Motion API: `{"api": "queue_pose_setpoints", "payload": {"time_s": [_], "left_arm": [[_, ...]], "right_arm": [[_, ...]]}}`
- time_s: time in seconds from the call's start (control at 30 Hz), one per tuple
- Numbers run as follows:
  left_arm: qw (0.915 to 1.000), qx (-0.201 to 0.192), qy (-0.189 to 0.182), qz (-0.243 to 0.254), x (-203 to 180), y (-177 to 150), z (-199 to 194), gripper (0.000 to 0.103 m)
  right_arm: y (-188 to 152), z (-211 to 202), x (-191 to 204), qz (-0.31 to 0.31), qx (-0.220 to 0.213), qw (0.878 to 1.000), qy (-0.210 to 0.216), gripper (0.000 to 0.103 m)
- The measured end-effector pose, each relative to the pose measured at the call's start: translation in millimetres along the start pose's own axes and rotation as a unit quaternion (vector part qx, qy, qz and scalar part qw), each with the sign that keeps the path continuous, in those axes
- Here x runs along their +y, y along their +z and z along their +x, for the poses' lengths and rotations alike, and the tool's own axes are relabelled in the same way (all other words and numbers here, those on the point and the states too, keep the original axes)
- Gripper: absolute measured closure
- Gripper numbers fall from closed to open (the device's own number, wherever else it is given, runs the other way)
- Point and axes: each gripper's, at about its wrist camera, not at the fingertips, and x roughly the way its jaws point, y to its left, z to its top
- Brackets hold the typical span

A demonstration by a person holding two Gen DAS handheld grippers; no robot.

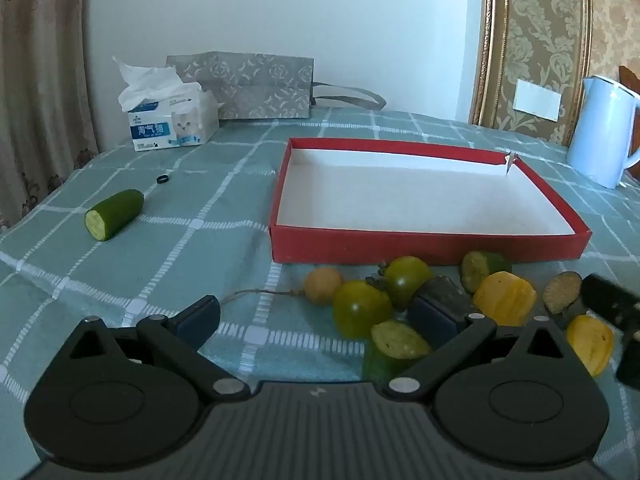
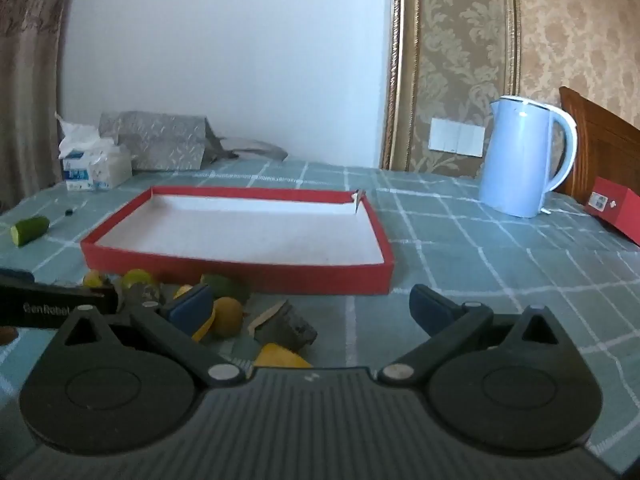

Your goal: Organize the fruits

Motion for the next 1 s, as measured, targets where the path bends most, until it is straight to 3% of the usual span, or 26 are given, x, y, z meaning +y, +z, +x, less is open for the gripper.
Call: {"api": "queue_pose_setpoints", "payload": {"time_s": [0.43, 0.63, 1.0], "left_arm": [[0.9999, -0.011, -0.01, -0.007, 1.4, -0.9, -13.5, 0.0], [0.9998, -0.011, -0.014, -0.009, 3.2, -2.7, -15.4, 0.0], [0.9998, -0.014, -0.014, -0.005, 2.9, -4.6, -17.4, 0.0]], "right_arm": [[-6.5, -5.9, 9.8, -0.01, -0.035, 0.999, -0.017, 0.0], [-10.3, 1.3, 11.9, -0.015, -0.012, 1.0, 0.016, 0.0], [-12.7, 3.8, 10.1, -0.008, -0.019, 1.0, 0.015, 0.0]]}}
